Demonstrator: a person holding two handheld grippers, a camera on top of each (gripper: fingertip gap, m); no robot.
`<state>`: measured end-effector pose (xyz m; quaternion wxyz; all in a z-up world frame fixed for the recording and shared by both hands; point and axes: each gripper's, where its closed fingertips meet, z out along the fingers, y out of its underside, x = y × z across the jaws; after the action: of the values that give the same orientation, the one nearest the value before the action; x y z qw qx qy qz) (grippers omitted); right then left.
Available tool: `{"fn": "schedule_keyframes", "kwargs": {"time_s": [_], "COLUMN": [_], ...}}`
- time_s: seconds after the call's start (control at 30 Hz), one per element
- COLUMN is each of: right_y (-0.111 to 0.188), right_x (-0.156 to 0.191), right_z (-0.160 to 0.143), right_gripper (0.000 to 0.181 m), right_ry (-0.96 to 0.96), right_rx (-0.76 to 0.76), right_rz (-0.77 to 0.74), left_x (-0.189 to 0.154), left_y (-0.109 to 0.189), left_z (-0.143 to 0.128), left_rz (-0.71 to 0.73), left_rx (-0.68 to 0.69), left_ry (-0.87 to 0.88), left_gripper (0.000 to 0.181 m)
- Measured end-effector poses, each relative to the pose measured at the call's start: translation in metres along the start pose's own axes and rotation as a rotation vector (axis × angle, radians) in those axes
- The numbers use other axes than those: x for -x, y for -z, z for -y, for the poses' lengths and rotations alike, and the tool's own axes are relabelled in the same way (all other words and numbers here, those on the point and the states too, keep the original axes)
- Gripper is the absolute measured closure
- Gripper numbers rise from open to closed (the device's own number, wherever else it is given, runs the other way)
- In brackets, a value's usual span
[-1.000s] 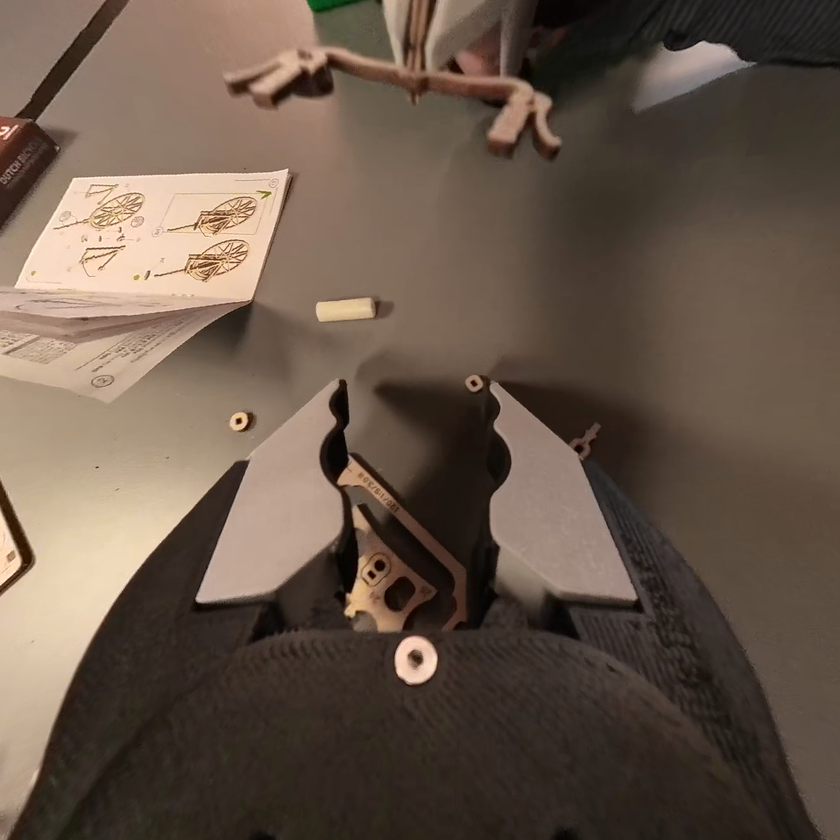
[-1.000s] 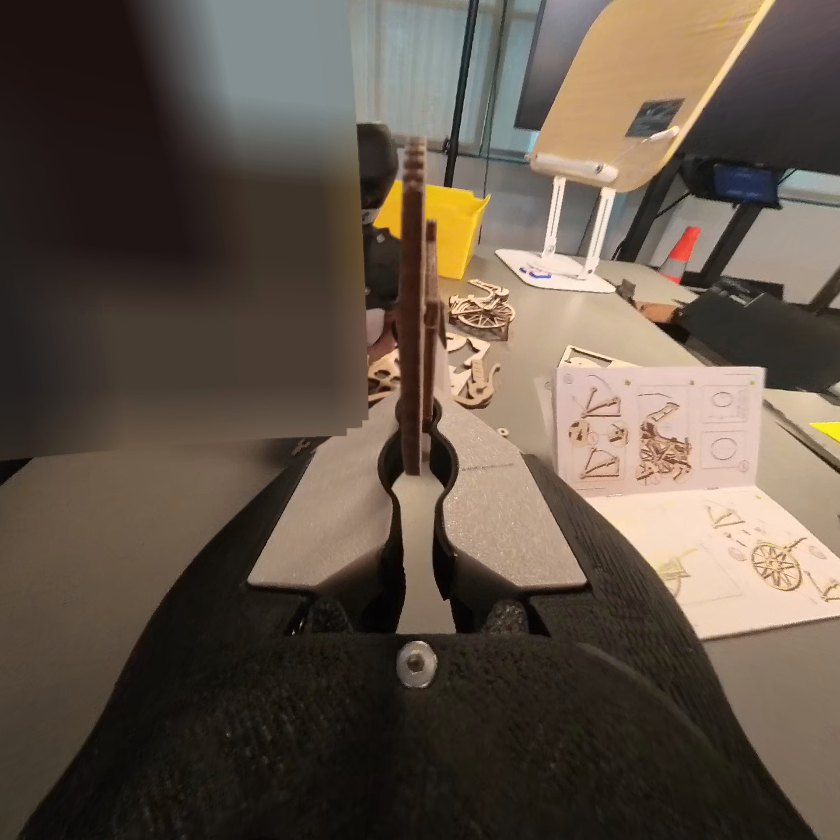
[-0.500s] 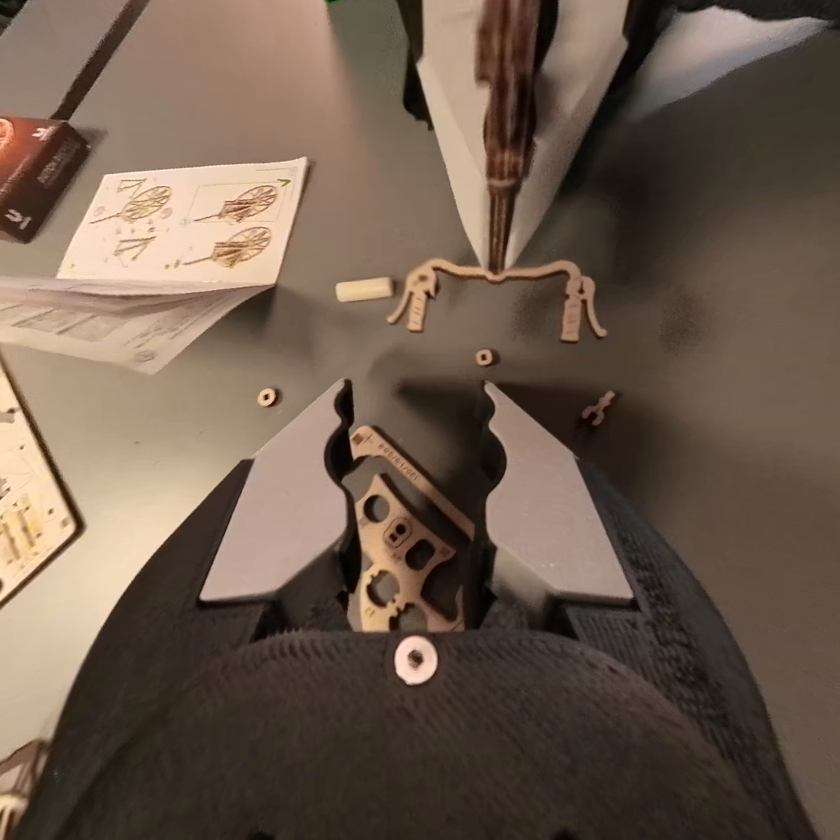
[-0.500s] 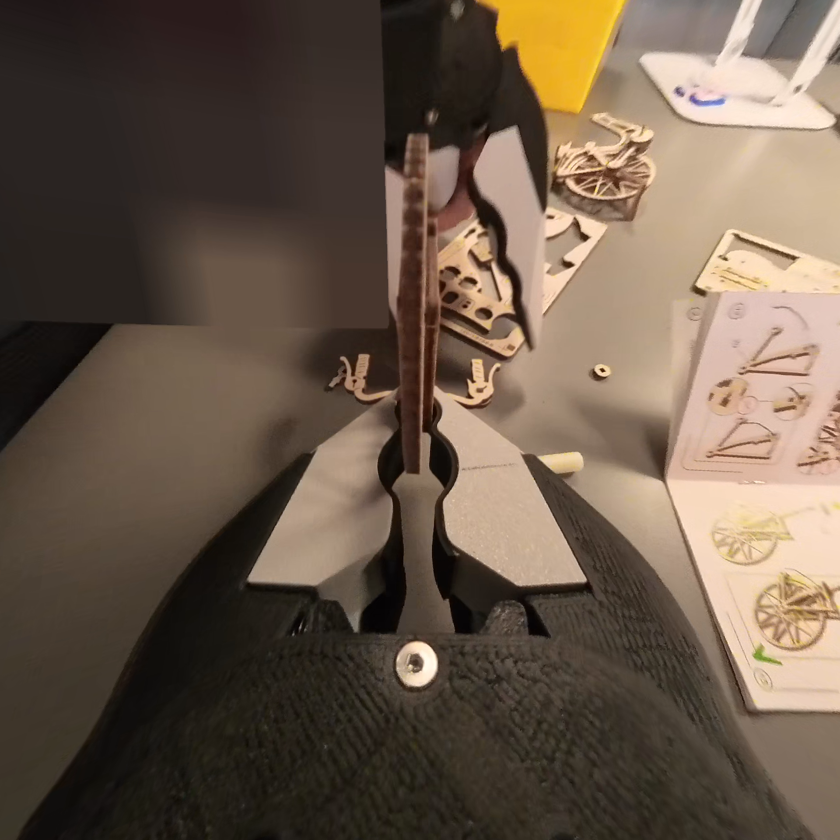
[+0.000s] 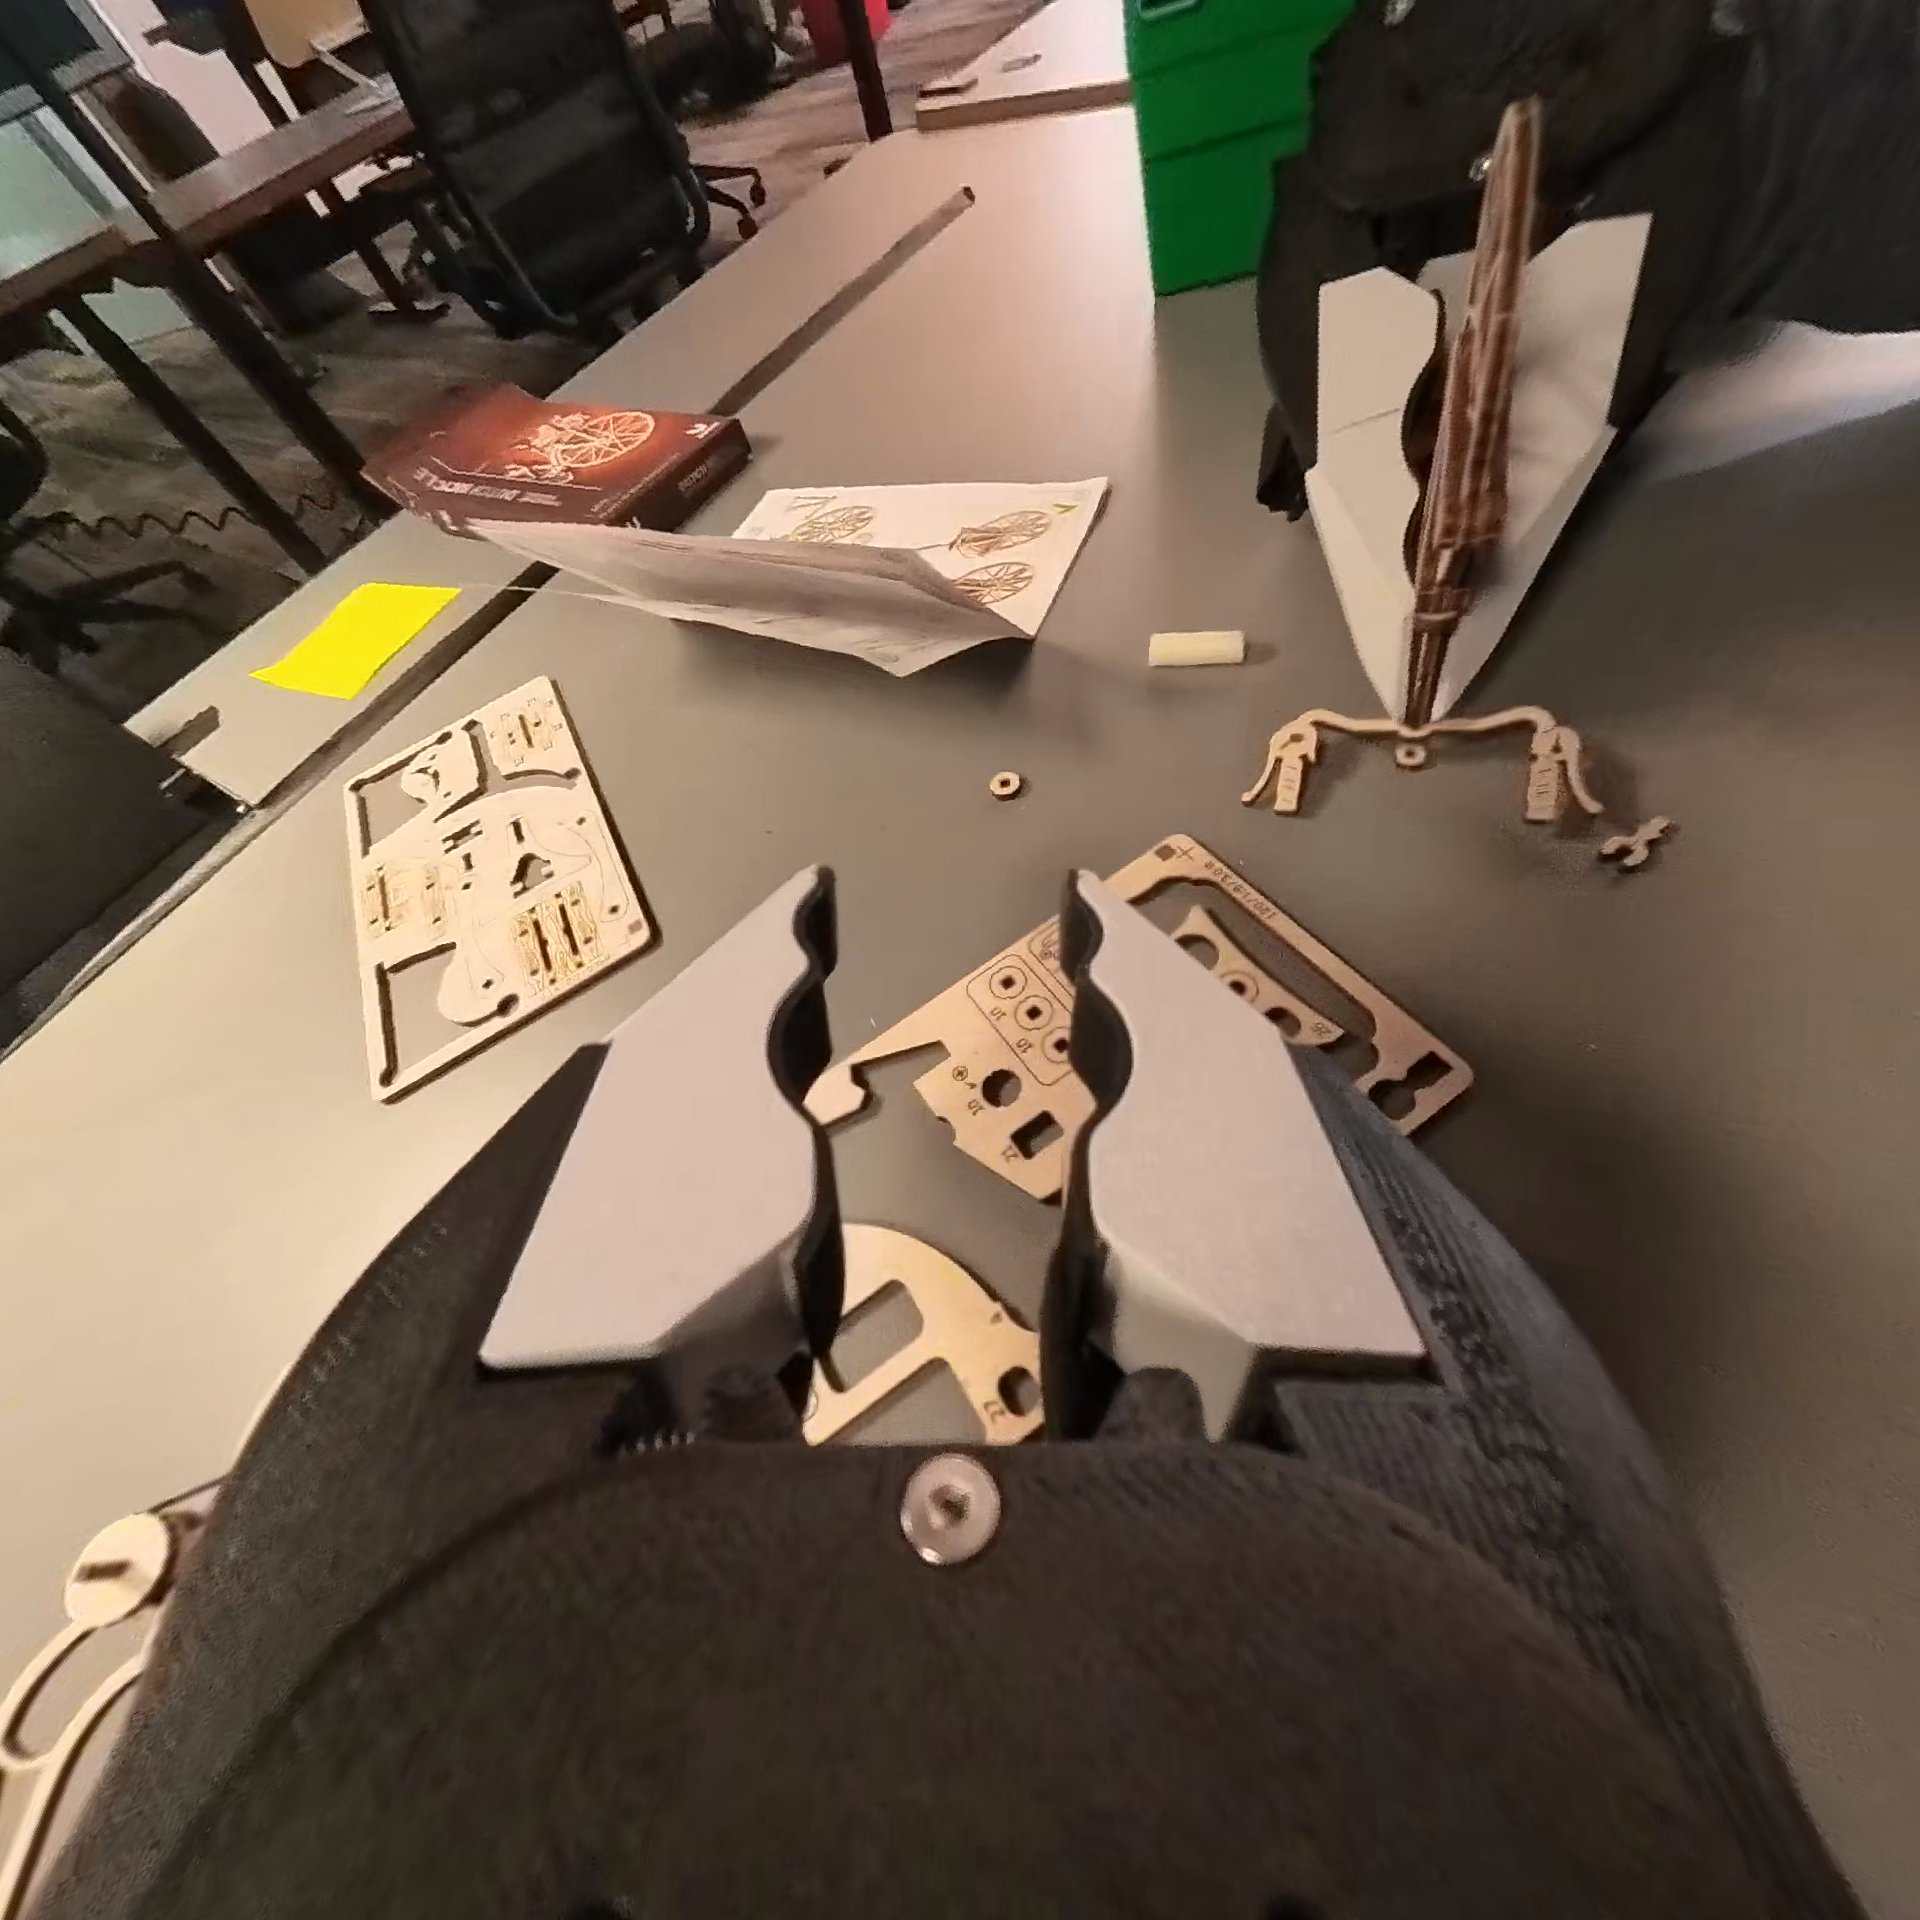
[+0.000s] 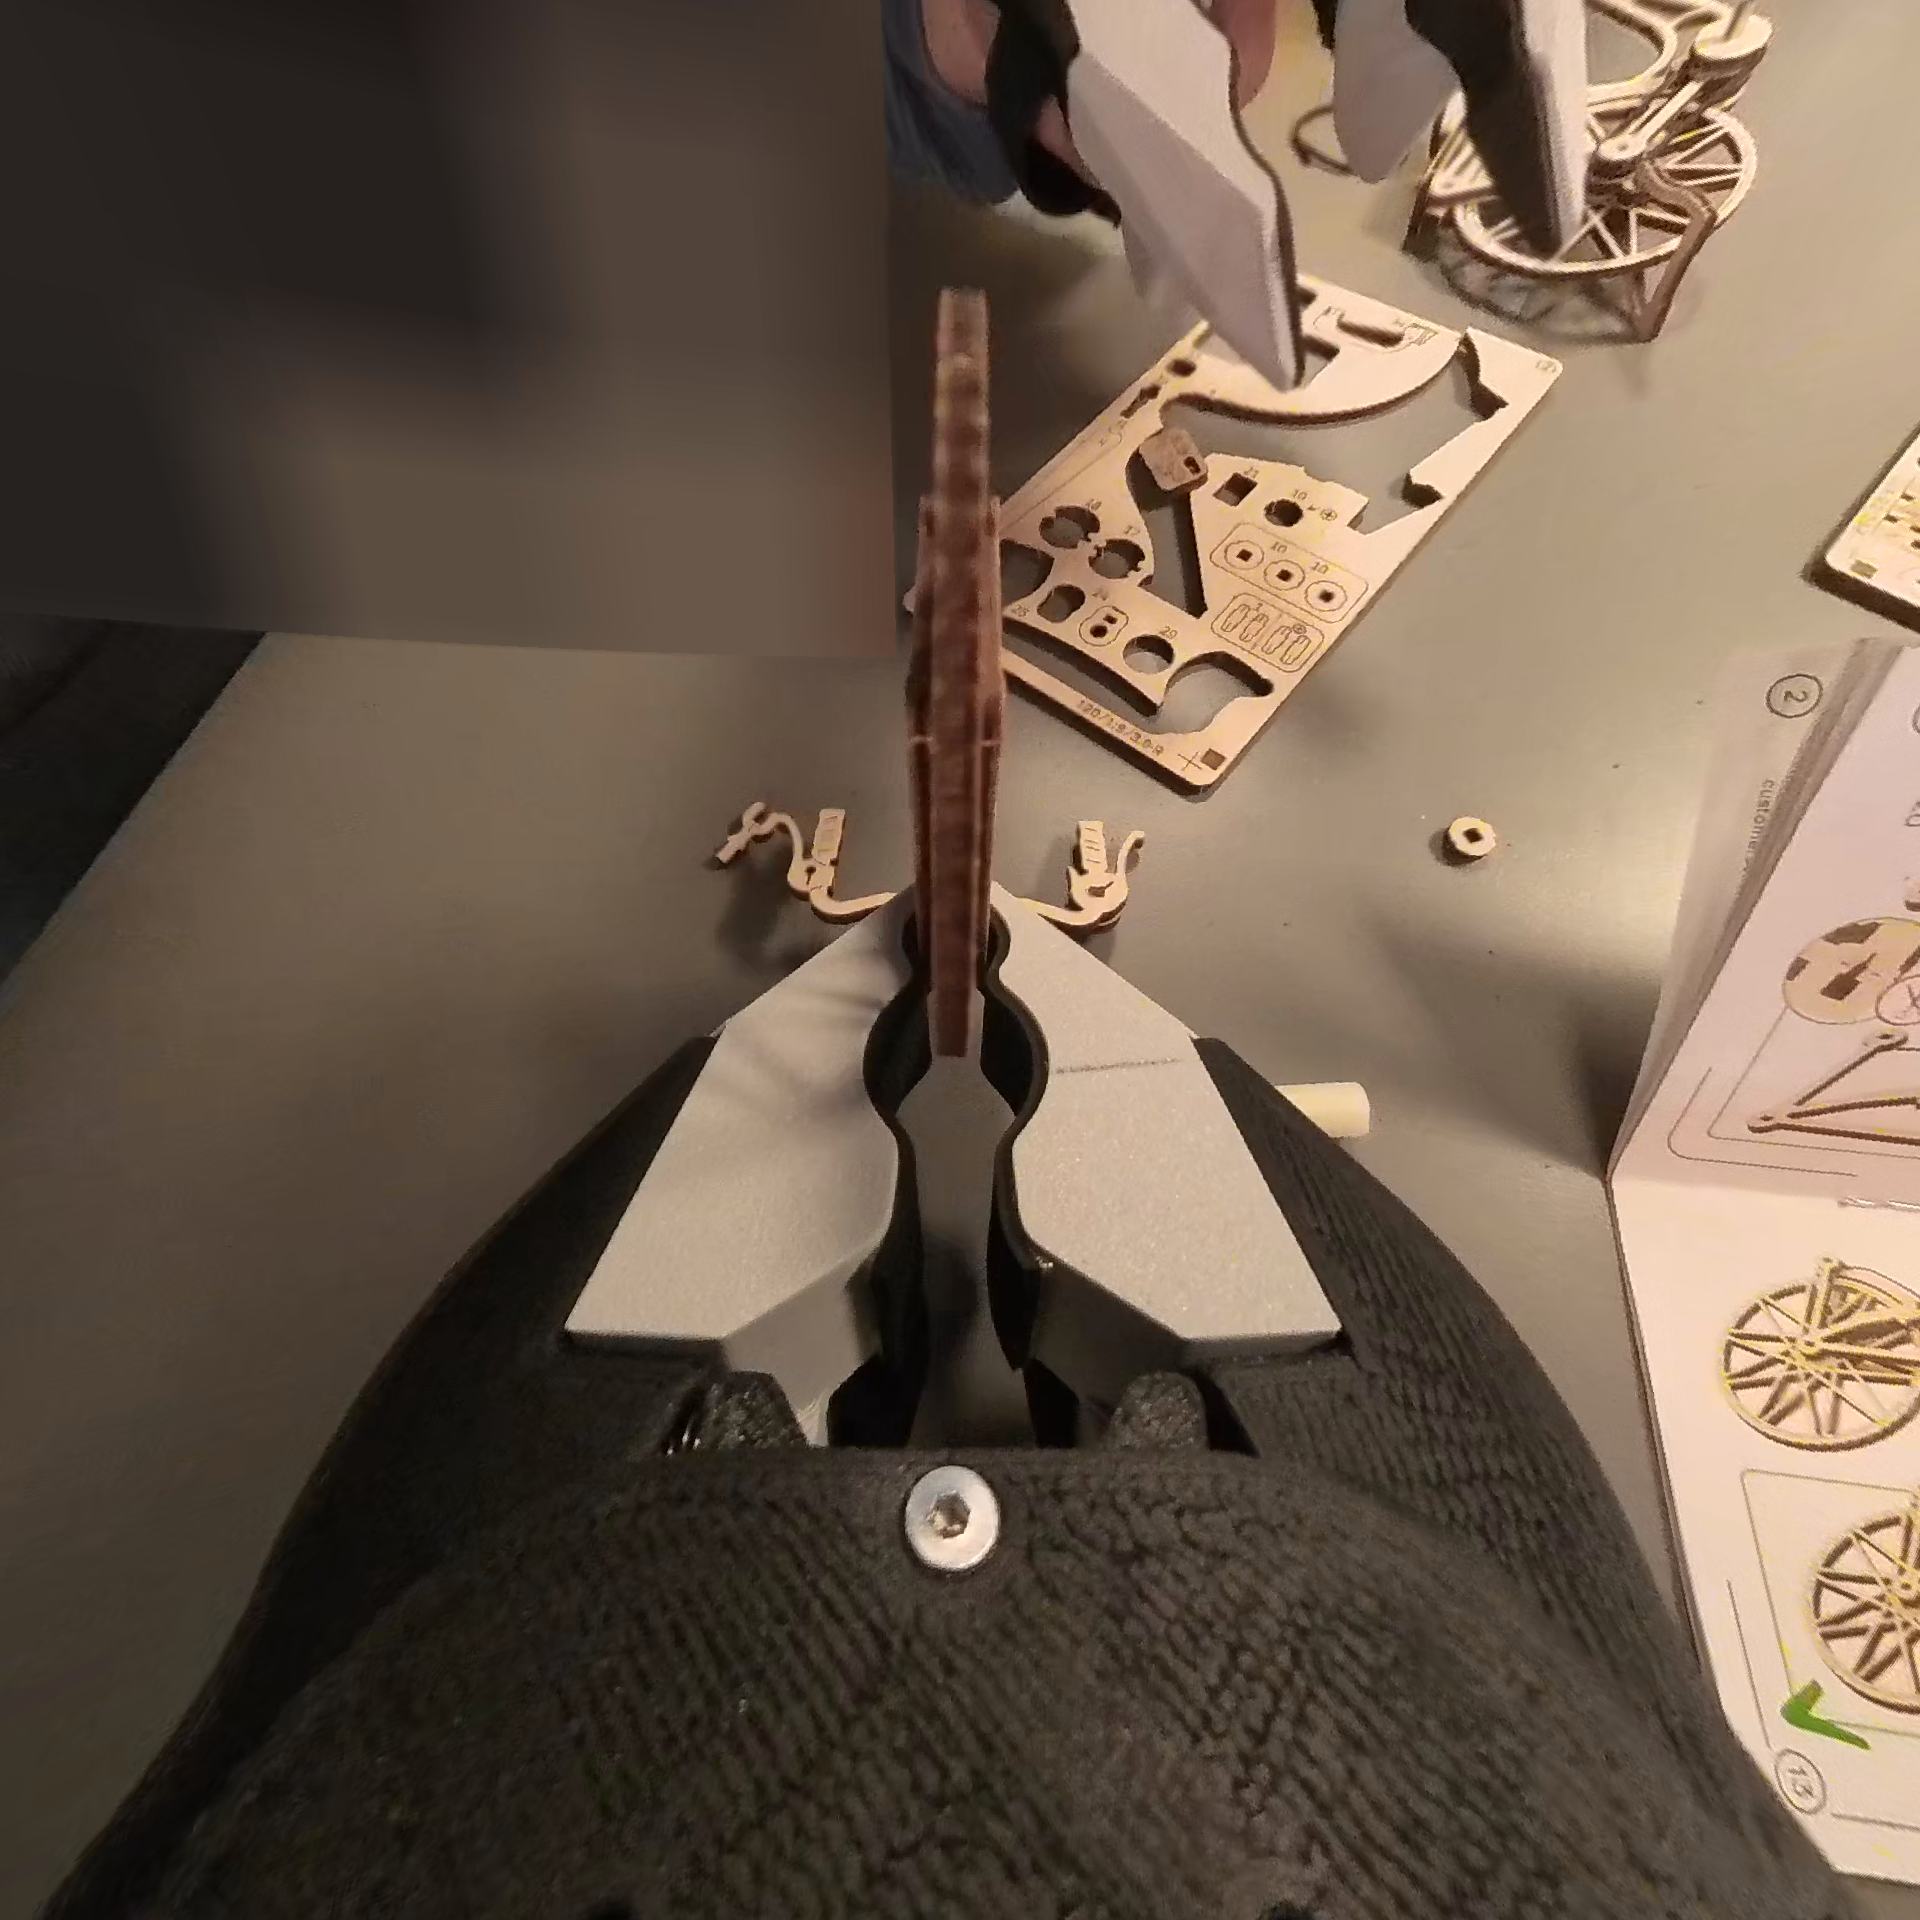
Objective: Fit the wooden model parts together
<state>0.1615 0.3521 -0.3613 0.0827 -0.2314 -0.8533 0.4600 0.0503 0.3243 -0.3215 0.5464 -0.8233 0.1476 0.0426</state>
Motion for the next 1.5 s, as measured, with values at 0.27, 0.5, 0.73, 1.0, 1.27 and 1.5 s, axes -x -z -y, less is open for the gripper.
{"fn": "schedule_keyframes", "kwargs": {"time_s": [0.27,0.5,0.73,1.0,1.27,1.5], "right_y": [-0.002,-0.003,-0.003,-0.001,-0.002,-0.002], "right_x": [-0.001,0.0,-0.001,-0.003,-0.003,-0.002], "right_z": [-0.002,-0.003,-0.003,-0.001,-0.002,-0.002], "right_gripper": [0.181,0.18,0.18,0.181,0.18,0.18], "right_ry": [-0.005,0.008,0.036,-0.005,-0.027,-0.03], "right_rx": [0.017,0.03,0.032,0.012,0.013,0.017], "right_rz": [0.001,-0.001,-0.031,-0.021,-0.011,-0.008], "left_x": [-0.005,-0.008,-0.008,-0.008,-0.01,-0.011], "left_y": [-0.005,-0.006,-0.004,-0.004,-0.004,-0.005], "left_z": [-0.004,-0.005,0.0,0.001,0.001,0.0], "left_rz": [-0.021,-0.035,-0.039,-0.045,-0.047,-0.056], "left_rx": [0.016,0.017,-0.015,-0.019,-0.017,-0.014], "left_ry": [0.011,0.022,0.033,0.043,0.034,0.043], "left_gripper": [0.141,0.142,0.145,0.145,0.145,0.146]}}
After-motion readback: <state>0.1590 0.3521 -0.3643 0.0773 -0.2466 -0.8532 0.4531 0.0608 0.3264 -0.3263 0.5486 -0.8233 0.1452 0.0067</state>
